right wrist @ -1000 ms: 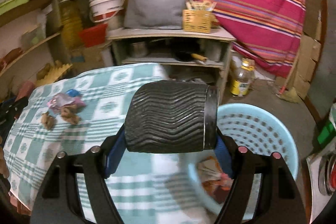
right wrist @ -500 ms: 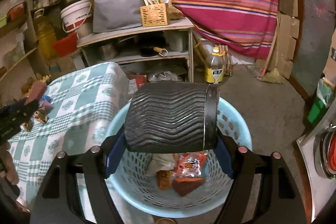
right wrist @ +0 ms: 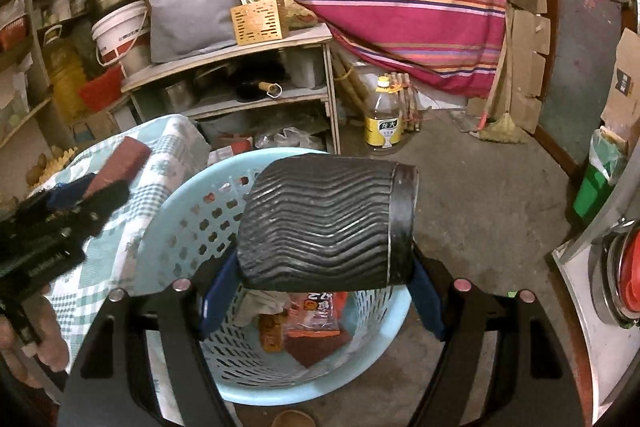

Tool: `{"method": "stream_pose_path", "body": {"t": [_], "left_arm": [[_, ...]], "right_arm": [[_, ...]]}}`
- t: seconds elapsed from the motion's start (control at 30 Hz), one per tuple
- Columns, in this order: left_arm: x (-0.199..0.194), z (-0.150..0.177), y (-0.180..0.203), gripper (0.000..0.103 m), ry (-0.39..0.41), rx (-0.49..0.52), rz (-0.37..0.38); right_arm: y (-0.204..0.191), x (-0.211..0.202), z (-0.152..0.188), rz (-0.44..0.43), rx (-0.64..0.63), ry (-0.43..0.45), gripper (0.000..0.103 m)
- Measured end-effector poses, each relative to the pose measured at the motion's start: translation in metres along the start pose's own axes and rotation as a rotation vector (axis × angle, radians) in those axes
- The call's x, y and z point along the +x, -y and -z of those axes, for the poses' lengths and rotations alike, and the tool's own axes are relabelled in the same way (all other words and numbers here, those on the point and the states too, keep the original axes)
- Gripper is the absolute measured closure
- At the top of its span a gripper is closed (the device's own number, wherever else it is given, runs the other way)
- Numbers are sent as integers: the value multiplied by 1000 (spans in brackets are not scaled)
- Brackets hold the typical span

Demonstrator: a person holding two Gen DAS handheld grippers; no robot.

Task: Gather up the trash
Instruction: 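Carry the pad and sleeve over the blue basket and open both tools, then move both tools back over the table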

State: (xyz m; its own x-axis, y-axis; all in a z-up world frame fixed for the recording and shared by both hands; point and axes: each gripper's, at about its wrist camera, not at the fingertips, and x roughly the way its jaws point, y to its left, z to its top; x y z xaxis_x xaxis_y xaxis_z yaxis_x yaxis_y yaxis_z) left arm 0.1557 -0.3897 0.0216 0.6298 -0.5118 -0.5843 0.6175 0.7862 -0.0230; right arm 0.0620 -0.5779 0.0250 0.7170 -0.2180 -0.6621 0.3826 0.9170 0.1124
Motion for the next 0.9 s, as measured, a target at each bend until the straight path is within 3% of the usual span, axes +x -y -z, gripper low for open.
{"method": "stream_pose_path", "body": {"t": [0.1,0.17,0.37,0.77,0.87,0.9], "left_arm": [[5,-3,9,35,8,26,1],[4,-9,12,27,19,40,5],[-24,-15,1,15,92,34,-47],[-85,7,-133,7,72,-133,-290],[-105,17,-169,6,66,-171,-338],[-112,21,-180,6,69,-180,-356]], "right_arm": [[0,1,0,-5,-6,-1,29],[-2,2,-1,-6,-14,-1,29],[-7,0,-2,-11,-17,2,29],[-57,9,-12,-41,-33,5,27],[-74,8,-15,5,-39,28,10],[-80,6,-16,16,-45,34,10]]}}
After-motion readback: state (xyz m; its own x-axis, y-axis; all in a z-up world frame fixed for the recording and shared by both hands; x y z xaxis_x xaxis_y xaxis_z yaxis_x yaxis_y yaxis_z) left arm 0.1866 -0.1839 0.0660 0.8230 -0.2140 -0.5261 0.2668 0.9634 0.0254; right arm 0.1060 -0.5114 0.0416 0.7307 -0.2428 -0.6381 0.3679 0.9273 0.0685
